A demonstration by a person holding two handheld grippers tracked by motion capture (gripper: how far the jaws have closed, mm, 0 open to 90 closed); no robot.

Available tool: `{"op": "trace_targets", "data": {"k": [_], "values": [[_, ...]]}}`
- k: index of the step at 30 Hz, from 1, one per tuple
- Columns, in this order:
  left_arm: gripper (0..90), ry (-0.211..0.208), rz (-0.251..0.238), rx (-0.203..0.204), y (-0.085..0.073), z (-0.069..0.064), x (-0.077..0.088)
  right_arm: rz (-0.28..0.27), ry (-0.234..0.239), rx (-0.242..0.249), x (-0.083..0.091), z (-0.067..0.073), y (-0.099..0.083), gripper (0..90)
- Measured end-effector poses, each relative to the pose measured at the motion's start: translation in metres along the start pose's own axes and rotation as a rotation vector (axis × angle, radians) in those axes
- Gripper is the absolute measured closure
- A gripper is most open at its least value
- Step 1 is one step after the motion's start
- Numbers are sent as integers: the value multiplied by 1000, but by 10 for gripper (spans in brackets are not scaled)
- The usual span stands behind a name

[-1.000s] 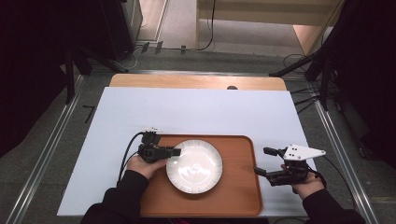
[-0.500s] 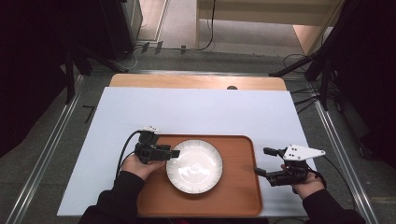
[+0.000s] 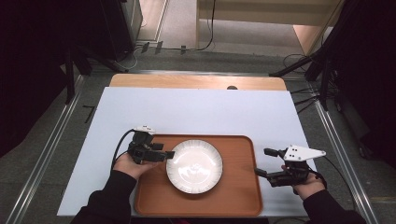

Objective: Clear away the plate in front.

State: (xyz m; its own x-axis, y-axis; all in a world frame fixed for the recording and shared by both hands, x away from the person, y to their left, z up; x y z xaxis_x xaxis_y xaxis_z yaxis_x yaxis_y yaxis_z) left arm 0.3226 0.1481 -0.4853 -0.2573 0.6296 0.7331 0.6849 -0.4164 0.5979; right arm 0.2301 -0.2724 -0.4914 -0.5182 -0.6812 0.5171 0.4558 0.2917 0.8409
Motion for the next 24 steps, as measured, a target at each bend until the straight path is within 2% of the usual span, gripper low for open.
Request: {"op": "trace_targets", "data": {"k": [7, 15, 24], "values": [[324, -24, -13, -26, -6, 4, 14, -5, 4, 0, -1, 0, 1, 178], [302, -7, -58, -37, -12, 8, 30, -5, 6, 6, -2, 0, 1, 178], [301, 3, -74, -56, -18, 11, 43, -5, 10, -1, -2, 0, 2, 178]]}}
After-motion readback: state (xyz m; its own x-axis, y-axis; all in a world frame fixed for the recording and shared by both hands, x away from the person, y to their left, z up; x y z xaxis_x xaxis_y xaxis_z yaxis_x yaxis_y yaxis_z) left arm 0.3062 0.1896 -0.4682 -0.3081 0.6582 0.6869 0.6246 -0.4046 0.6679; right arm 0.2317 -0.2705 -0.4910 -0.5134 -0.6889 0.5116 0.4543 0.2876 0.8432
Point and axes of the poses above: each handheld gripper's, and its own axes: x roughly backward along the jaws, y roughly out of its top, z roughly to its left, the point moved 3 cm from there along -x, roughly forward along the jaws, and after that the axes turned 2 degrees about -x, right-handed, at the moved point
